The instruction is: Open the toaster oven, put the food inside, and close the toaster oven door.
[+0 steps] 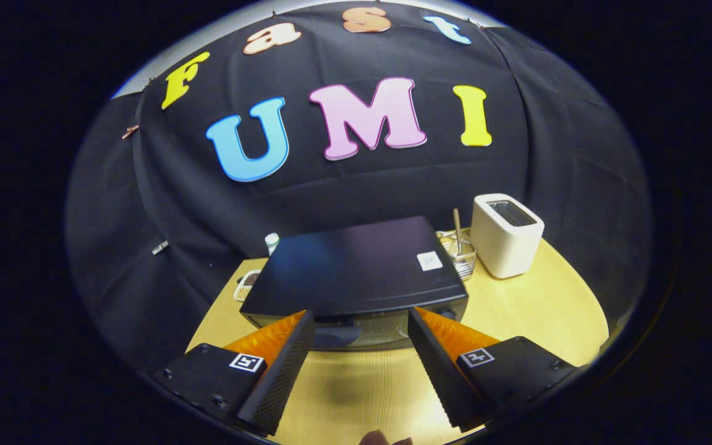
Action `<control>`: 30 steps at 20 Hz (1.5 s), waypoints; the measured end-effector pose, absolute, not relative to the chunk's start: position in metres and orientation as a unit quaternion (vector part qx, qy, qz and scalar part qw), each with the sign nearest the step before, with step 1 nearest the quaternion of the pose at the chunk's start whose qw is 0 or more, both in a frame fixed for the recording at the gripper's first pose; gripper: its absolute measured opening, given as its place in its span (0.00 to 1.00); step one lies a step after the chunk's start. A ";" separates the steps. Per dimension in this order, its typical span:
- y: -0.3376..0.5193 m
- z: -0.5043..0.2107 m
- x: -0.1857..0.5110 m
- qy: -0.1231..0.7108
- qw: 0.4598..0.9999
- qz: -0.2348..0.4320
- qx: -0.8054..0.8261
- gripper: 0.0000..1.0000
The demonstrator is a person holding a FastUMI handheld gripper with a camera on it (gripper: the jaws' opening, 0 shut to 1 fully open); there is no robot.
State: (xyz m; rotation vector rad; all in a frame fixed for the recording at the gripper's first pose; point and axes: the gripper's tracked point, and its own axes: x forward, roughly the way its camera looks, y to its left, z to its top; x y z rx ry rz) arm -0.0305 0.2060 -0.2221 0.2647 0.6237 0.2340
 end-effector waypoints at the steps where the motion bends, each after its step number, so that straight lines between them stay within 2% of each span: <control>1: 0.197 -0.206 -0.026 0.290 0.941 0.113 0.131 0.99; 9: 0.112 -0.083 -0.001 0.165 0.971 0.098 0.142 0.98; 14: 0.047 -0.030 0.008 0.104 0.984 0.085 0.121 0.98; 20: -0.013 0.011 0.018 0.066 0.988 0.067 0.124 0.98; 30: -0.086 0.017 0.034 0.064 0.987 0.038 0.144 0.98</control>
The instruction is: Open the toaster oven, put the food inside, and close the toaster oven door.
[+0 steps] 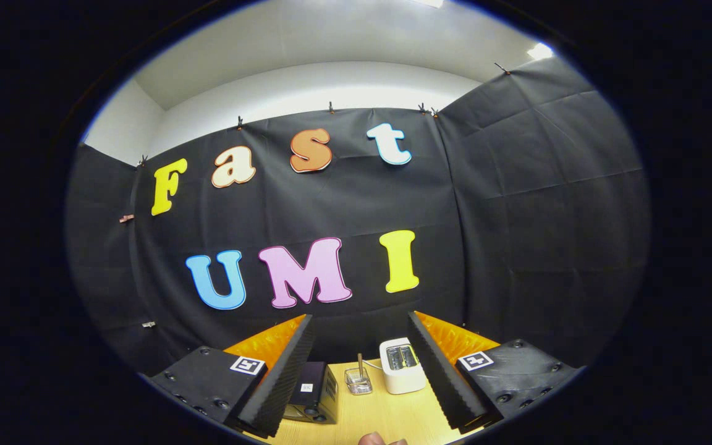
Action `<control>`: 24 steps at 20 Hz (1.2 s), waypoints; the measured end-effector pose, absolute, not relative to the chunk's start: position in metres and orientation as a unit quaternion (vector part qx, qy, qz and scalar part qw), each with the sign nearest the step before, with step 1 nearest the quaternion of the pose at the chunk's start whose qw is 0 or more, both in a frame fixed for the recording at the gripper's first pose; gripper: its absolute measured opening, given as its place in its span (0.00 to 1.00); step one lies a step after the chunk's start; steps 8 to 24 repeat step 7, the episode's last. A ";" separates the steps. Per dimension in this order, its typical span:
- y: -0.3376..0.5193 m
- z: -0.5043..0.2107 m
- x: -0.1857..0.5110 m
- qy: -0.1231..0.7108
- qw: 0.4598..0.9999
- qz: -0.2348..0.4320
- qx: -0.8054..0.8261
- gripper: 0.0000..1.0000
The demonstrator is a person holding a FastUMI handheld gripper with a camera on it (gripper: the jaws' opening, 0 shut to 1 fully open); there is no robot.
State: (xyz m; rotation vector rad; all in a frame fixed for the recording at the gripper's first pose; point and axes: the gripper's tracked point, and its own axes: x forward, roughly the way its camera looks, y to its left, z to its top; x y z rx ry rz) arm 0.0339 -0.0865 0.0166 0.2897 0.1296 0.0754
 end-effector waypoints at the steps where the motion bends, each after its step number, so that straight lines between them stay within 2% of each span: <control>1: -0.089 0.018 0.034 0.065 0.986 0.036 0.146 0.98; 24: -0.090 0.023 0.033 0.057 0.987 0.037 0.142 0.97</control>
